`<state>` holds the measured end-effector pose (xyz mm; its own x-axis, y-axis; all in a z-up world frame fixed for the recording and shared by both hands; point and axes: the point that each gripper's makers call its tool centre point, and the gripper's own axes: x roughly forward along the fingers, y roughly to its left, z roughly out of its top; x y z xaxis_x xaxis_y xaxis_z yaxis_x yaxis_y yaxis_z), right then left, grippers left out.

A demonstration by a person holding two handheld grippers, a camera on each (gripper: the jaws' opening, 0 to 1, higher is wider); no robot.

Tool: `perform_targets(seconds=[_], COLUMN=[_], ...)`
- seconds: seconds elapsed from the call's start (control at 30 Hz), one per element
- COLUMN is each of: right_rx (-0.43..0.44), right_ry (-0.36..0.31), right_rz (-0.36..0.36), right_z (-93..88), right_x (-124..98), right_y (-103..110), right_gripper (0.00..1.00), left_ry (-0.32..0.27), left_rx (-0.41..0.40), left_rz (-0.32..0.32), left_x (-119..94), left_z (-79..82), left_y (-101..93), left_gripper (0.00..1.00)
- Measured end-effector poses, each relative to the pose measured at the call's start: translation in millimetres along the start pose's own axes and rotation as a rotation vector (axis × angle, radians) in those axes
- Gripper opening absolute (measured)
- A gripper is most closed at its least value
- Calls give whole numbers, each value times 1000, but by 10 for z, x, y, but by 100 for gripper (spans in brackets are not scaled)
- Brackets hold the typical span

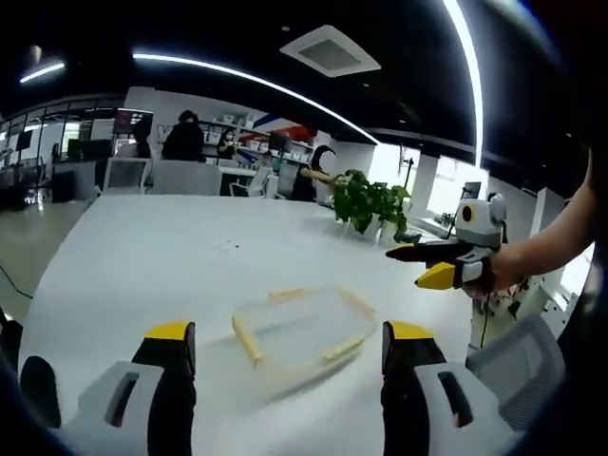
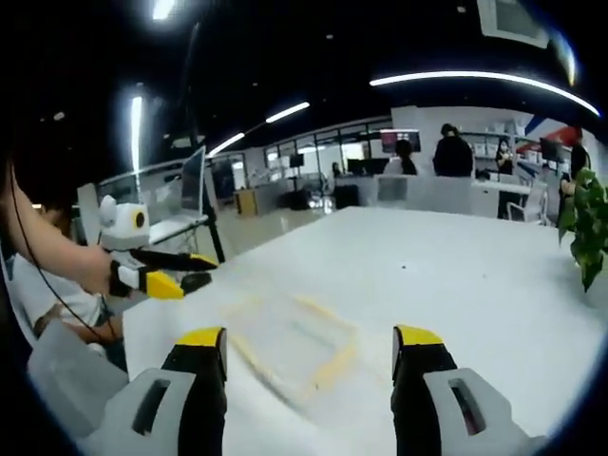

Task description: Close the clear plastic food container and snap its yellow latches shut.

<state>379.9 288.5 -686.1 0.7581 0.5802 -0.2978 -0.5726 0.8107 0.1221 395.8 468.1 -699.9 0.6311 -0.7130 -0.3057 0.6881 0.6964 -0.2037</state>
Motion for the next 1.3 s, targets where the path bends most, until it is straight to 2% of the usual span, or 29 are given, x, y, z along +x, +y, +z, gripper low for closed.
perform_targets(seconds=[0.07, 0.3, 0.6, 0.73, 1.07, 1.3], right_rx=[5, 35, 73, 66, 72, 102], right_ry=[-3, -16, -38, -36, -35, -67], right_rz=[-7, -31, -44, -51, -61, -71], right_z=[-4, -1, 56, 43, -9, 27], right_x=[-31, -115, -261, -295, -404, -478], right_y=[-15, -48, -79, -78, -4, 85], right_gripper=[70, 69, 68, 68, 68, 67], left_ry=[12, -16, -6, -22, -32, -50], left_rx=[4, 19, 4, -20, -14, -9], left_rz=[10, 26, 43, 55, 54, 68], left_x=[-27, -76, -176, -235, -356, -460], left_z=[-24, 20, -63, -52, -50, -20], left_y=[1, -33, -60, -53, -111, -139], left_gripper=[79, 79, 78, 78, 78, 78])
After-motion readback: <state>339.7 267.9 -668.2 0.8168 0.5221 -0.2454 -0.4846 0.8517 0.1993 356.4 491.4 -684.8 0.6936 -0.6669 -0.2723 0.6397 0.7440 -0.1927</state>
